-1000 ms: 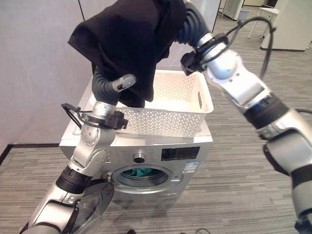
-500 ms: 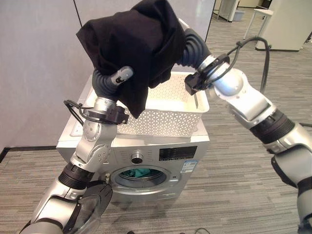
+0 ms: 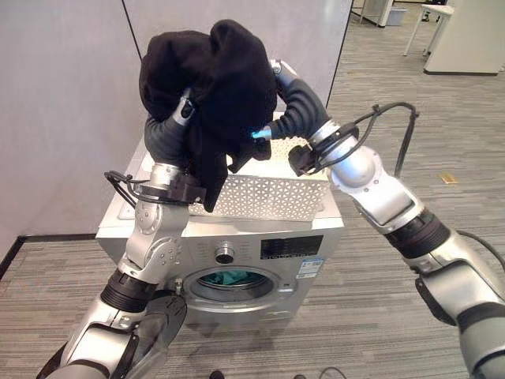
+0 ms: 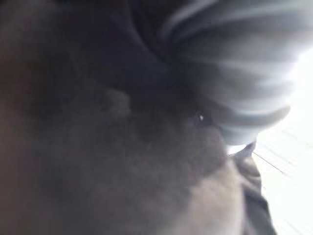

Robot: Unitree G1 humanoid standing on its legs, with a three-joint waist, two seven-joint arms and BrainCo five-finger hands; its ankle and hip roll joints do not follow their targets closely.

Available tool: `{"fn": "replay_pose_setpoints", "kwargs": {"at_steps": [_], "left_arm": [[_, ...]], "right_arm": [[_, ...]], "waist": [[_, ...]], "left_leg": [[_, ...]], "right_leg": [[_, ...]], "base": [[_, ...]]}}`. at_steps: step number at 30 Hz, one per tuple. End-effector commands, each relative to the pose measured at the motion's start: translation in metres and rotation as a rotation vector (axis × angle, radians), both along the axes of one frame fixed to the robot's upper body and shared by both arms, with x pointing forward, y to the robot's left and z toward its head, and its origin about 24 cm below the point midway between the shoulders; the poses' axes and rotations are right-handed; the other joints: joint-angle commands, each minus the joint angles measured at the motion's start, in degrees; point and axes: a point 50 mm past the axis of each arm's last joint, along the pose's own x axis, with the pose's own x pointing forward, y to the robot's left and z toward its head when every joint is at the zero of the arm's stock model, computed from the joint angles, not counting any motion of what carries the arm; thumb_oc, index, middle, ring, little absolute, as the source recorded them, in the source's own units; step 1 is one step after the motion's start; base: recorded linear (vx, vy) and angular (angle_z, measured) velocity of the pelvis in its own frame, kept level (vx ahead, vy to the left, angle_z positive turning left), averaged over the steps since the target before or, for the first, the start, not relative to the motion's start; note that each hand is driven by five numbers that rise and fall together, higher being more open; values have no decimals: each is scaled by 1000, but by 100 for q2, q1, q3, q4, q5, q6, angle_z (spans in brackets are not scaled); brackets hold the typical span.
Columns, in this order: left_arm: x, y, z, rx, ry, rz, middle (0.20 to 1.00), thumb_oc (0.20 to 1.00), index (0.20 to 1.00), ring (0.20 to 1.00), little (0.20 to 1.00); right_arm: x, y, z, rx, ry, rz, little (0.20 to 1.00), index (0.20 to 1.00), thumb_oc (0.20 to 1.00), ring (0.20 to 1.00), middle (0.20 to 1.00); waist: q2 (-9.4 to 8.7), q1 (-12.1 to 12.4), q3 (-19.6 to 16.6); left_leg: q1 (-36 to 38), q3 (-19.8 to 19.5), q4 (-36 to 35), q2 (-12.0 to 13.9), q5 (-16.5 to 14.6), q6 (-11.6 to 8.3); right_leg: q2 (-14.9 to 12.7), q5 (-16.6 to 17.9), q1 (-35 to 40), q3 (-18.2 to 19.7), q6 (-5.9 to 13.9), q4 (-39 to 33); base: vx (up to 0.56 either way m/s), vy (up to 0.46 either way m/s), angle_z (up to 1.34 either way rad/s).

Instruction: Grab the laundry basket,head to the washer,open it,put in the laundry and shut it.

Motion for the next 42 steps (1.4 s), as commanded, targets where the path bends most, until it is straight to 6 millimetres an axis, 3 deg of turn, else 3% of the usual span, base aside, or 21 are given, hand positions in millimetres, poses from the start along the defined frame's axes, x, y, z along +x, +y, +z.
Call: {"fn": "replay_pose_setpoints", "kwargs": {"at_steps": [1,6,14,17,25,28,35,39,40,42], "left_arm": [[-11,-4,34,16,-180,-29,200,200,200,200,200],[-11,0,32,-4,-176,-30,200,200,200,200,200],[-22,7,40,-93,-233,-83,200,200,200,200,200],[-33,10,49,-162,-301,-142,200,200,200,200,200],[-51,11,59,-203,-404,-215,200,200,200,200,200],[-53,11,60,-211,-418,-225,200,200,200,200,200],[-71,11,68,-218,-518,-317,200,200,200,200,200],[-72,12,54,-268,-460,-389,200,200,200,200,200],[-72,12,52,-270,-456,-395,200,200,200,200,200],[-72,13,22,-281,-312,-438,200,200,200,200,200]], "right_arm": [[-30,21,31,31,-173,153,1000,1000,1000,1000,1000],[-34,13,33,30,-218,128,1000,1000,1000,1000,1000],[-28,-35,19,213,-170,-13,1000,1000,1000,1000,1000],[-20,-83,9,435,-116,-158,1000,1000,1000,1000,1000],[-26,-121,2,605,-124,-256,1000,1000,1000,1000,1000],[-27,-124,0,628,-125,-262,1000,1000,1000,1000,1000],[-37,-164,-8,723,-175,-415,1000,1000,1000,1000,1000],[-41,-197,-19,752,-193,-597,1000,1000,1000,1000,1000],[-41,-198,-20,749,-192,-603,1000,1000,1000,1000,1000],[-43,-242,-49,699,-95,-834,1000,1000,1000,1000,1000]], "waist": [[-338,47,-42],[-304,33,-59],[-232,-54,-121],[-179,-143,-169],[-126,-210,-243],[-118,-218,-255],[-84,-256,-317],[-98,-282,-294],[-95,-270,-313],[-115,-260,-242]], "left_leg": [[73,-232,8,527,-230,-452],[99,-212,8,525,-237,-448],[158,-187,8,525,-275,-438],[199,-192,8,519,-305,-425],[260,-192,8,511,-337,-419],[267,-187,8,515,-336,-423],[280,-240,8,512,-348,-434],[294,-263,8,503,-362,-425],[300,-266,8,502,-363,-425],[285,-285,8,485,-353,-399]], "right_leg": [[-602,-23,165,74,560,-14],[-609,-36,177,89,565,-14],[-603,-75,211,120,568,-14],[-600,-83,237,129,572,-14],[-591,-118,272,163,566,-14],[-590,-121,281,164,565,-14],[-596,-130,330,116,561,-8],[-606,-126,358,106,565,3],[-606,-126,367,102,565,0],[-597,-121,360,92,555,1]], "base": [[0,0,0],[0,0,0],[0,0,0],[0,0,0],[-1,-3,-1],[-7,-6,-8],[-7,-3,-1],[0,0,0],[0,0,0],[-7,-2,2]]}}
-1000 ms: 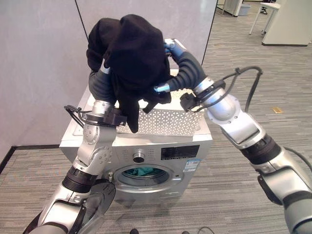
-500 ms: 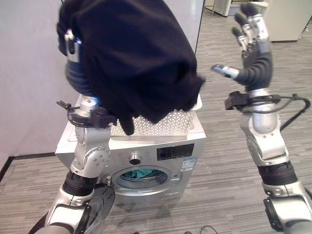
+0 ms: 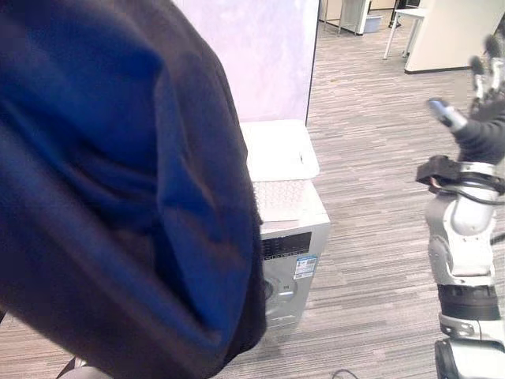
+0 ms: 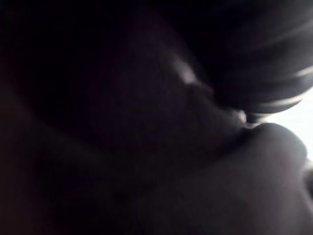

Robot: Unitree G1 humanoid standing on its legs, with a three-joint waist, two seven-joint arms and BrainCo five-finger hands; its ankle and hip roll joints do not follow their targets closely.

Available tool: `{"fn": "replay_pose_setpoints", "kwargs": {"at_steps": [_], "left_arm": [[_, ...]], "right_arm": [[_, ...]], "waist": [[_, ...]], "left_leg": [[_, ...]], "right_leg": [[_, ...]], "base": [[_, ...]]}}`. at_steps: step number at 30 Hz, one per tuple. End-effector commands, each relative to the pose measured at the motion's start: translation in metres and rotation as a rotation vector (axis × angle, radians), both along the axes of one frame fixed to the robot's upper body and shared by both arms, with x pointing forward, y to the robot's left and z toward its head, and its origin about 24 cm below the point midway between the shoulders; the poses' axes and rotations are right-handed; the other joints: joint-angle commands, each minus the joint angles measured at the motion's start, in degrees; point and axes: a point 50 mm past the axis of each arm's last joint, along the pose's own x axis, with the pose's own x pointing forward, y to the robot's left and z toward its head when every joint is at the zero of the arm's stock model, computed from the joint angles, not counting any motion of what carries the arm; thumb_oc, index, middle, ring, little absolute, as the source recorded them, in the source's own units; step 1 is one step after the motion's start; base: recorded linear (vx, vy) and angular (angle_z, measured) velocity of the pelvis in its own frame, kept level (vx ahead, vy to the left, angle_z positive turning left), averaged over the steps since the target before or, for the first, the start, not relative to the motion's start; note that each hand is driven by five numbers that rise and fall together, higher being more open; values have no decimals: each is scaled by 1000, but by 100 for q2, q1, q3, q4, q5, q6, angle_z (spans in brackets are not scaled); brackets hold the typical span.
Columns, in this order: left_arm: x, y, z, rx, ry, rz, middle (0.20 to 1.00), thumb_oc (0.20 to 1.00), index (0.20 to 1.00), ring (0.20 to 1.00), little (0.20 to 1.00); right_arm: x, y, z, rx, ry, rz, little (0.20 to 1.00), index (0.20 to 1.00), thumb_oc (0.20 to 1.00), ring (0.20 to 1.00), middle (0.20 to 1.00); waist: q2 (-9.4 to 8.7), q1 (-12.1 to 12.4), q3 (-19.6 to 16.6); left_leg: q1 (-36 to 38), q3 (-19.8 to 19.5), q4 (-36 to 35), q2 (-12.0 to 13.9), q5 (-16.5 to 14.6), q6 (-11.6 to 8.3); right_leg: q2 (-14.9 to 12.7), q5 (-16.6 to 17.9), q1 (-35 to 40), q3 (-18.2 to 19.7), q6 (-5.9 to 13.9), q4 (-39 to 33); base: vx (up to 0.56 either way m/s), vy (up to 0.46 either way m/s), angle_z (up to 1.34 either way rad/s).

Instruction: Grab the laundry basket,head to the washer,open it,put in the laundry and shut it.

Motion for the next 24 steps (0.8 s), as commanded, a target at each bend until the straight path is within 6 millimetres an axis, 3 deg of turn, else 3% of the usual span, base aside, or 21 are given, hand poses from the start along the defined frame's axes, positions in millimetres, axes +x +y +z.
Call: {"fn": "replay_pose_setpoints", "kwargs": {"at_steps": [1,2,3,6,8,9,10,11,12,13,15,16,17,18,20,21,22,24], "left_arm": [[-4,4,-12,43,51,-68,200,200,200,200,200],[-4,8,-30,37,136,-86,200,200,200,200,200],[-5,8,-31,37,140,-90,200,200,200,200,200],[-8,18,-61,34,299,-74,200,200,200,200,200],[-10,24,-79,36,403,-66,200,200,200,200,200],[-14,25,-100,30,518,-93,200,200,200,200,200],[-14,25,-100,30,520,-93,200,200,200,200,200],[-17,26,-109,10,574,-107,200,200,200,200,200],[-22,24,-124,17,661,-142,200,200,200,200,200],[-22,24,-125,18,663,-142,200,200,200,200,200],[-26,16,-150,21,792,-214,200,200,200,200,200],[-26,19,-155,29,813,-198,200,200,200,200,200],[-27,17,-166,12,871,-217,200,200,200,200,200],[-28,16,-173,26,906,-218,200,200,200,200,200],[-32,13,-191,42,1007,-240,200,200,200,200,200],[-37,14,-205,48,1091,-240,200,200,200,200,200],[-37,14,-205,48,1090,-240,200,200,200,200,200],[-45,8,-225,35,1215,-306,200,200,200,200,200]], "right_arm": [[1,-34,-5,11,52,-132,1000,1000,1000,1000,1000],[-4,-55,-23,38,140,-211,1000,1000,1000,1000,1000],[-4,-56,-24,37,143,-211,1000,1000,1000,1000,1000],[-17,-84,-58,89,286,-321,1000,1000,1000,1000,1000],[-26,-99,-83,163,371,-375,1000,1000,1000,1000,1000],[-35,-111,-115,275,468,-412,1000,1000,1000,1000,1000],[-35,-111,-116,277,470,-410,1000,1000,1000,1000,1000],[-40,-115,-132,332,512,-424,1000,1000,1000,1000,1000],[-51,-116,-157,356,628,-401,1000,1000,1000,1000,1000],[-51,-116,-158,357,630,-399,1000,1000,1000,1000,1000],[-63,-109,-199,413,798,-352,1000,1000,1000,1000,1000],[-66,-108,-203,427,807,-339,1000,1000,1000,1000,1000],[-76,-102,-225,459,893,-321,1000,1000,1000,1000,1000],[-77,-98,-231,487,910,-304,1000,1000,1000,1000,1000],[-92,-90,-268,627,1028,-311,1000,1000,1000,1000,1000],[-114,-83,-300,686,1213,-303,1000,1000,1000,1000,1000],[-113,-83,-300,686,1212,-302,1000,1000,1000,1000,1000],[-130,-77,-322,751,1355,-283,1000,1000,1000,1000,1000]], "waist": [[-456,39,-100],[-466,48,-29],[-463,55,-48],[-470,90,61],[-460,120,165],[-463,166,275],[-468,166,266],[-471,197,330],[-487,220,459],[-490,218,450],[-522,253,622],[-531,255,640],[-536,278,745],[-535,279,787],[-537,316,902],[-534,361,996],[-533,356,985],[-522,394,1032]], "left_leg": [[123,-378,12,486,-343,-414],[116,-371,12,489,-337,-402],[122,-372,12,489,-338,-402],[121,-375,12,502,-320,-387],[106,-386,12,508,-296,-384],[85,-393,12,527,-260,-390],[88,-394,12,529,-260,-392],[74,-406,12,533,-239,-391],[45,-433,12,546,-191,-402],[45,-437,12,547,-190,-403],[19,-464,39,566,-179,-412],[-27,-475,37,562,-146,-402],[-49,-486,73,583,-142,-405],[-95,-498,75,585,-107,-399],[-158,-527,90,607,-71,-393],[-183,-548,101,630,-45,-402],[-204,-550,96,628,-29,-399],[-264,-580,75,642,17,-412]], "right_leg": [[-599,-145,247,-14,556,-3],[-592,-140,239,-28,551,5],[-592,-141,247,-30,552,2],[-574,-144,242,-33,544,11],[-558,-145,228,-32,539,16],[-539,-146,214,-56,538,20],[-537,-147,218,-57,537,18],[-530,-152,214,-65,532,26],[-514,-177,190,-101,521,95],[-514,-184,189,-105,521,104],[-506,-269,141,-151,507,291],[-513,-266,80,-148,501,344],[-514,-313,26,-175,495,477],[-514,-305,-39,-186,487,529],[-503,-364,-140,-232,481,691],[-491,-405,-198,-256,480,799],[-492,-391,-217,-257,477,793],[-478,-395,-263,-320,481,806]], "base": [[-14,-7,6],[-6,-5,7],[-7,-11,9],[-12,-16,7],[-16,-13,0],[0,0,0],[0,0,0],[0,0,0],[0,0,0],[-21,-34,3],[-15,-29,5],[-27,-33,12],[-44,-25,14],[-46,-33,15],[-36,-34,11],[-20,-27,8],[-6,-32,4],[15,-23,15]]}}
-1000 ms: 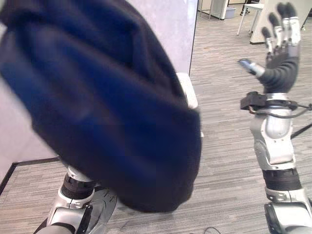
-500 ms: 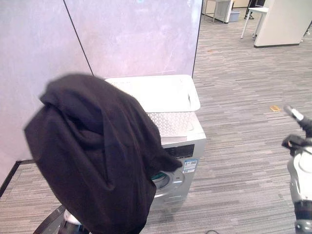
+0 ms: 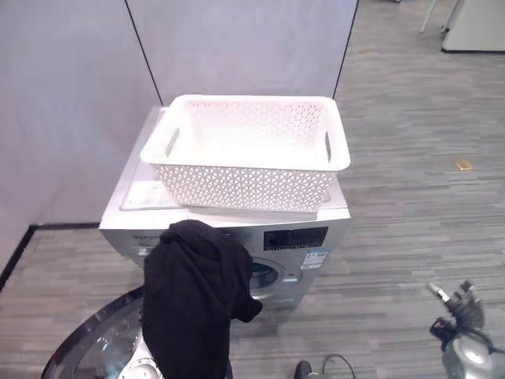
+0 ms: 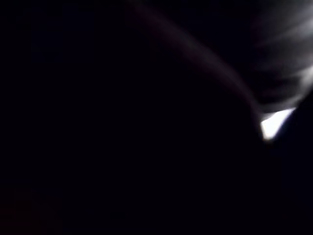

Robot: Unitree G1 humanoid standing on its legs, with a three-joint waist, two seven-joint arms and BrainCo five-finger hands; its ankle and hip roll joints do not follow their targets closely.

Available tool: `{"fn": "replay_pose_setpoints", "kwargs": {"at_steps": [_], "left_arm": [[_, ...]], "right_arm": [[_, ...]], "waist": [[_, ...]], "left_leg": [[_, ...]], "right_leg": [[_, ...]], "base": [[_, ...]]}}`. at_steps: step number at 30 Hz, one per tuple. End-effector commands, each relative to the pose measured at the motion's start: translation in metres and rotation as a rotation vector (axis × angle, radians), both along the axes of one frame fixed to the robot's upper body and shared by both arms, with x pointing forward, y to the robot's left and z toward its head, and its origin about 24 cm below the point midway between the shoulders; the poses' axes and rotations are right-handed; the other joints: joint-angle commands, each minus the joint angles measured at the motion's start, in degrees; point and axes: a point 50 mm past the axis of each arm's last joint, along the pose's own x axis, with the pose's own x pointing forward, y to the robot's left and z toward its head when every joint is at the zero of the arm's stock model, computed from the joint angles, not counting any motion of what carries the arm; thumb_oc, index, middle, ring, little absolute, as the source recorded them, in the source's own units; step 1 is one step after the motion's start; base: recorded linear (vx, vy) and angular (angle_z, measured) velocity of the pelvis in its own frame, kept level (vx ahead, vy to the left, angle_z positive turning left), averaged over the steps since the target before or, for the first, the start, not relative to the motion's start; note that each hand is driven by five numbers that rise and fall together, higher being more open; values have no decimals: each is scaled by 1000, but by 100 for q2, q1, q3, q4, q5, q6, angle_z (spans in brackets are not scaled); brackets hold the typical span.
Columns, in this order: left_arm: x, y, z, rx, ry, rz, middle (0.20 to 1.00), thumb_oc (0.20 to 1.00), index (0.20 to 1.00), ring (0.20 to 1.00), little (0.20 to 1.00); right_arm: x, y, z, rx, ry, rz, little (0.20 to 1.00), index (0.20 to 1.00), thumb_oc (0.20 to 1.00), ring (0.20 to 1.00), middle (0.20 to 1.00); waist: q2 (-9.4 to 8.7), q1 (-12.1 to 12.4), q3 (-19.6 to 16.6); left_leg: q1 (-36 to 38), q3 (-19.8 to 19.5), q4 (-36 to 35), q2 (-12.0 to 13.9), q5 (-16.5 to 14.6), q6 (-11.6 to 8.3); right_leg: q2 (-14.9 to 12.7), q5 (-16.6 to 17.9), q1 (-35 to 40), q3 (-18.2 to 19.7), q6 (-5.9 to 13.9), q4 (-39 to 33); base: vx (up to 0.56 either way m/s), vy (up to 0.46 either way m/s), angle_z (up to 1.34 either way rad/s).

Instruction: Grab the laundry basket,head to the washer,open it,put in the laundry and shut it.

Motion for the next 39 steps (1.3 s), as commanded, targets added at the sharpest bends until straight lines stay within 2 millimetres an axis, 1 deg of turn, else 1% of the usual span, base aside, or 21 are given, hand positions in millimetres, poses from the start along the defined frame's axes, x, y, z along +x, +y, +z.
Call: {"fn": "replay_pose_setpoints", "kwargs": {"at_steps": [1,4,8,12,15,19,22,23,24,25,26,28,29,30,31,32,33,34,35,36,39], "left_arm": [[4,-3,21,-68,-64,-40,200,200,200,200,200],[-6,-4,-7,-80,83,-34,200,200,200,200,200],[-14,-4,-41,-69,249,32,200,200,200,200,200],[-15,-2,-68,-18,365,94,200,200,200,200,200],[-6,-2,-72,1,371,127,200,200,200,200,200],[9,-2,-78,13,387,192,200,200,200,200,200],[25,-3,-76,7,381,257,200,200,200,200,200],[39,-6,-71,-17,363,292,200,200,200,200,200],[39,-6,-71,-17,363,293,200,200,200,200,200],[51,-7,-67,-16,354,317,200,200,200,200,200],[51,-7,-67,-16,354,318,200,200,200,200,200],[65,-8,-59,-21,332,351,200,200,200,200,200],[79,-6,-43,-36,271,383,200,200,200,200,200],[79,-6,-43,-36,271,383,200,200,200,200,200],[87,-6,-34,-48,234,389,200,200,200,200,200],[103,-7,-19,-96,190,421,200,200,200,200,200],[112,-8,-9,-143,166,443,200,200,200,200,200],[112,-8,-9,-143,165,443,200,200,200,200,200],[130,-12,9,-199,128,484,200,200,200,200,200],[130,-11,10,-199,127,484,200,200,200,200,200],[160,-13,38,-355,105,552,200,200,200,200,200]], "right_arm": [[17,-2,2,62,-32,27,1000,1000,1000,1000,1000],[-7,3,-15,127,71,-33,1000,1000,1000,1000,1000],[-23,8,-26,195,92,-179,1000,1000,1000,1000,1000],[-28,21,-35,248,152,-159,1000,1000,1000,1000,1000],[-26,24,-37,238,191,-93,1000,1000,1000,1000,1000],[-12,30,-34,240,132,-82,1000,1000,1000,1000,1000],[-1,40,-35,245,107,-43,1000,1000,1000,1000,1000],[10,46,-32,229,81,15,1000,1000,1000,1000,1000],[10,46,-32,229,80,15,1000,1000,1000,1000,1000],[20,53,-28,214,49,62,1000,1000,1000,1000,1000],[20,53,-28,214,49,62,1000,1000,1000,1000,1000],[26,60,-27,197,43,125,1000,1000,1000,1000,1000],[34,68,-22,173,22,213,1000,1000,1000,1000,1000],[34,68,-22,173,22,213,1000,1000,1000,1000,1000],[37,73,-19,156,4,271,1000,1000,1000,1000,1000],[39,79,-13,137,-29,355,1000,1000,1000,1000,1000],[36,79,-14,140,-27,353,1000,1000,1000,1000,1000],[36,79,-13,140,-28,353,1000,1000,1000,1000,1000],[37,83,-12,139,-51,336,1000,1000,1000,1000,1000],[38,83,-12,138,-52,336,1000,1000,1000,1000,1000],[39,88,-17,132,-17,342,1000,1000,1000,1000,1000]], "waist": [[-189,53,133],[-184,76,157],[-189,81,196],[-267,76,321],[-369,69,549],[-489,26,870],[-557,-17,1073],[-610,-58,1204],[-610,-59,1198],[-662,-99,1285],[-661,-100,1280],[-721,-127,1390],[-785,-165,1517],[-784,-168,1507],[-838,-221,1561],[-953,-308,1662],[-1014,-358,1693],[-1010,-363,1685],[-1102,-475,1695],[-1099,-478,1687],[-1227,-651,1635]], "left_leg": [[12,-203,67,604,30,-403],[-30,-202,70,606,34,-407],[-56,-209,115,592,1,-393],[-286,-232,462,594,-127,-377],[-641,-293,968,588,-304,-353],[-1148,-335,1695,613,-627,-314],[-1528,-328,2328,692,-930,-291],[-1799,-315,2684,733,-1095,-281],[-1815,-316,2696,734,-1100,-280],[-2011,-321,2972,782,-1191,-275],[-2022,-323,2982,784,-1196,-274],[-2220,-330,3138,827,-1242,-260],[-2490,-357,3258,859,-1260,-237],[-2505,-361,3265,860,-1262,-236],[-2698,-378,3352,876,-1275,-222],[-2932,-444,3527,921,-1485,-258],[-3117,-457,3629,940,-1514,-262],[-3139,-462,3642,942,-1519,-262],[-3390,-474,3783,968,-1585,-252],[-3412,-477,3796,970,-1590,-251],[-3776,-493,4049,1024,-1747,-228]], "right_leg": [[-436,-17,53,-10,479,231],[-413,-23,54,-56,483,172],[-396,-40,83,-68,466,97],[-396,-83,-22,-29,424,136],[-428,-154,-222,24,366,308],[-507,-317,-694,169,300,833],[-580,-503,-1152,277,299,1465],[-614,-604,-1489,362,284,1901],[-616,-610,-1505,364,284,1912],[-602,-650,-1742,416,264,2202],[-603,-653,-1751,417,264,2209],[-585,-677,-2008,484,248,2395],[-553,-666,-2326,519,223,2507],[-554,-668,-2339,517,223,2513],[-522,-645,-2507,514,212,2530],[-440,-737,-2774,592,272,2628],[-424,-708,-2930,596,279,2638],[-423,-710,-2946,594,278,2644],[-374,-660,-3238,667,291,2686],[-374,-662,-3258,667,291,2694],[-294,-605,-3630,805,332,2717]], "base": [[28,-20,22],[35,-19,10],[43,-18,2],[-10,-6,0],[-75,-18,4],[-90,21,-1],[-90,45,-14],[-89,48,-15],[-96,43,-11],[-29,10,-5],[-52,23,-7],[-69,22,-9],[-72,11,-5],[-100,-8,-4],[-12,-23,-7],[-29,-21,-11],[18,-6,-12],[-13,34,-12],[5,32,-8],[3,60,-8],[29,62,-14]]}}
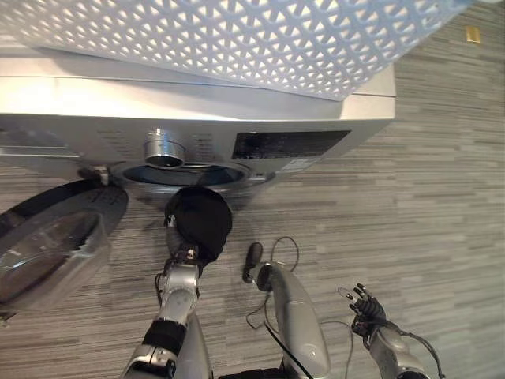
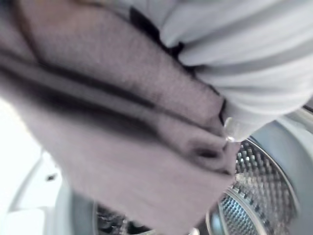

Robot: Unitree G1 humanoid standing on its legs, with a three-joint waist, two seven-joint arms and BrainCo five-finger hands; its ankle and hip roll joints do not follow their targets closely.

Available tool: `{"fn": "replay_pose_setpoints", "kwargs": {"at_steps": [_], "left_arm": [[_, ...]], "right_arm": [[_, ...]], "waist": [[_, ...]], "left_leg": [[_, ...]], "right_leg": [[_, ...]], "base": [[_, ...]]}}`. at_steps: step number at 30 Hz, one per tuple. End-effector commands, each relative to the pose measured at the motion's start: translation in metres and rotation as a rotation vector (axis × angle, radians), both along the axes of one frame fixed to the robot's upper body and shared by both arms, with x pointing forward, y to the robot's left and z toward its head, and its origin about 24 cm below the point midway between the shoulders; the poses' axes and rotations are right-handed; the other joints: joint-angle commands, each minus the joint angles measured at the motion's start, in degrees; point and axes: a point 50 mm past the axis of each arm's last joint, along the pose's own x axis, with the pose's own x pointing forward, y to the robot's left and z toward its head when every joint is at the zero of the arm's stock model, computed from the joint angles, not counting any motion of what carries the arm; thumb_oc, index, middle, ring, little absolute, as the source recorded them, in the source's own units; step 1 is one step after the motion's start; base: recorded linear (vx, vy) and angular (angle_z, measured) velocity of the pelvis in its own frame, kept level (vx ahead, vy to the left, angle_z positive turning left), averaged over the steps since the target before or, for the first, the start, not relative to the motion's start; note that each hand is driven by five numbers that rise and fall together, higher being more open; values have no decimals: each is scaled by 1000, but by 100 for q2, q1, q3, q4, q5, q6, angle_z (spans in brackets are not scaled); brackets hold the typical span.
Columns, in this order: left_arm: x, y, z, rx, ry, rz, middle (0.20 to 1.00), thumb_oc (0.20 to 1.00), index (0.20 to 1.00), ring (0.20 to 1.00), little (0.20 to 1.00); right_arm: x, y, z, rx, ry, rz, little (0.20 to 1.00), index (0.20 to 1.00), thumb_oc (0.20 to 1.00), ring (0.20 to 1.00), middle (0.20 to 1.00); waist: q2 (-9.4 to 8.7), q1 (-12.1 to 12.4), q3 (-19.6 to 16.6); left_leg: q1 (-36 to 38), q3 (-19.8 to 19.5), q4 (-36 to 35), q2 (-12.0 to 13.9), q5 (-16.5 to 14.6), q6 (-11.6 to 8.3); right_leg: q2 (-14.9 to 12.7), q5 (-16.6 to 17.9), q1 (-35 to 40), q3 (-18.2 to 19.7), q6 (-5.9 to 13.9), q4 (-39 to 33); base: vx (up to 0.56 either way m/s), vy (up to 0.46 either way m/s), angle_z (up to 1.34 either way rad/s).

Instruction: Grab the laundry basket,head to the washer,open it,put in the laundry and shut it.

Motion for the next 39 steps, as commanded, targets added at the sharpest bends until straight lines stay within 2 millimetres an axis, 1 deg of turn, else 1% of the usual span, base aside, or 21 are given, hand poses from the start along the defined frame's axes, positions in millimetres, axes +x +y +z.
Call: {"fn": "replay_pose_setpoints", "kwargs": {"at_steps": [1,2,3,4,8,9,11,12,15,16,17,22,25,28,29,30,32,33,35,36,39], "left_arm": [[23,-11,39,-134,-109,61,200,200,200,200,200],[30,-12,55,-124,-148,54,200,200,200,200,200],[47,-11,85,-162,-206,78,200,200,200,200,200],[48,-10,86,-163,-209,79,200,200,200,200,200],[68,9,193,-187,-478,159,200,200,200,200,200],[60,24,249,-162,-638,224,200,200,200,200,200],[60,25,251,-159,-640,229,200,200,200,200,200],[46,41,294,-72,-755,313,200,200,200,200,200],[18,62,345,94,-905,455,200,200,200,200,200],[17,62,346,98,-904,458,200,200,200,200,200],[2,59,363,162,-1001,490,200,200,200,200,200],[-16,61,367,440,-943,717,200,200,200,200,200],[-14,68,369,662,-843,835,200,200,200,200,200],[-6,83,365,708,-769,868,200,200,200,200,200],[30,107,321,605,-529,762,200,200,200,200,200],[31,108,321,601,-532,757,200,200,200,200,200],[61,124,259,428,-301,603,200,200,200,200,200],[61,134,259,396,-304,603,200,200,200,200,200],[61,170,221,487,-65,600,200,200,200,200,200],[60,176,216,494,-29,589,200,200,200,200,200],[57,186,233,641,-10,568,200,200,200,200,200]], "right_arm": [[-15,-8,-7,-78,64,23,1000,1000,1000,1000,1000],[-16,-6,-8,-92,79,67,1000,1000,1000,1000,1000],[-18,-3,-10,-101,103,120,1000,1000,1000,1000,1000],[-16,-3,-10,-102,99,121,1000,1000,1000,1000,1000],[-20,0,-14,-95,126,165,1000,1000,1000,1000,1000],[-19,3,-14,-88,121,189,1000,1000,1000,1000,1000],[-17,4,-14,-86,117,192,1000,1000,1000,1000,1000],[-18,4,-13,-90,112,205,1000,1000,1000,1000,1000],[-12,5,-7,-82,61,222,1000,1000,1000,1000,1000],[-12,6,-7,-80,59,223,1000,1000,1000,1000,1000],[-7,6,-3,-80,21,231,1000,1000,1000,1000,1000],[2,14,8,-80,-67,268,1000,1000,1000,1000,1000],[8,11,16,-101,-118,249,1000,1000,1000,1000,1000],[11,7,20,-117,-143,219,1000,1000,1000,1000,1000],[14,7,21,-159,-148,220,1000,1000,1000,1000,1000],[14,7,21,-161,-148,219,1000,1000,1000,1000,1000],[21,13,24,-190,-156,266,1000,1000,1000,1000,1000],[20,11,24,-206,-146,276,1000,1000,1000,1000,1000],[28,11,32,-231,-181,296,1000,1000,1000,1000,1000],[31,9,36,-247,-201,310,1000,1000,1000,1000,1000],[40,5,46,-270,-231,332,1000,1000,1000,1000,1000]], "waist": [[-5,-210,-279],[-31,-255,-303],[-94,-357,-386],[-88,-366,-385],[-180,-541,-601],[-199,-590,-676],[-198,-597,-673],[-244,-650,-730],[-309,-709,-774],[-314,-707,-771],[-327,-703,-744],[-388,-730,-727],[-454,-794,-699],[-449,-837,-684],[-350,-875,-650],[-338,-882,-659],[-249,-884,-610],[-217,-919,-620],[-171,-978,-636],[-166,-1006,-640],[-140,-1097,-728]], "left_leg": [[-187,-336,1058,368,-1068,-84],[-267,-344,1128,382,-1118,-66],[-416,-341,1246,420,-1211,-58],[-441,-343,1261,426,-1218,-57],[-772,-373,1537,520,-1387,-62],[-938,-399,1665,572,-1441,-63],[-971,-412,1687,586,-1450,-64],[-1063,-417,1785,637,-1480,-70],[-1219,-398,1940,725,-1544,-74],[-1231,-401,1950,735,-1548,-74],[-1323,-407,1982,726,-1561,-76],[-1596,-490,2076,712,-1616,-36],[-1748,-511,2081,718,-1602,-29],[-1869,-534,2088,713,-1574,-31],[-2054,-561,2057,655,-1568,-2],[-2068,-567,2056,650,-1565,-1],[-2064,-522,1968,595,-1586,2],[-2078,-503,1939,584,-1537,-9],[-2043,-432,1860,600,-1555,-25],[-2045,-384,1872,619,-1552,-52],[-2266,-324,2093,754,-1589,-78]], "right_leg": [[-174,476,190,431,782,-550],[-155,498,128,458,792,-568],[-88,515,13,510,812,-620],[-83,515,-8,511,813,-615],[58,606,-205,550,897,-759],[139,658,-256,537,925,-871],[154,666,-270,531,924,-880],[235,738,-304,535,953,-1012],[360,859,-315,587,982,-1316],[371,869,-315,587,982,-1331],[409,928,-307,596,992,-1494],[473,1028,-389,610,944,-1719],[503,1116,-431,606,950,-1927],[527,1161,-467,607,944,-2019],[496,1204,-628,630,948,-2017],[493,1205,-639,624,948,-2017],[441,1154,-740,669,955,-1947],[422,1166,-806,695,949,-1928],[369,1180,-948,755,989,-1827],[358,1207,-984,787,1001,-1822],[396,1265,-1228,856,1025,-1720]], "base": [[54,59,-17],[59,86,-15],[40,67,-12],[43,62,-19],[65,25,-26],[70,1,-16],[44,6,-17],[50,26,-17],[50,24,-24],[35,23,-37],[7,7,-25],[6,13,-12],[-4,15,-4],[0,0,0],[0,0,0],[-16,38,3],[-16,90,5],[-18,122,4],[-33,122,4],[-59,112,-8],[-25,42,-25]]}}
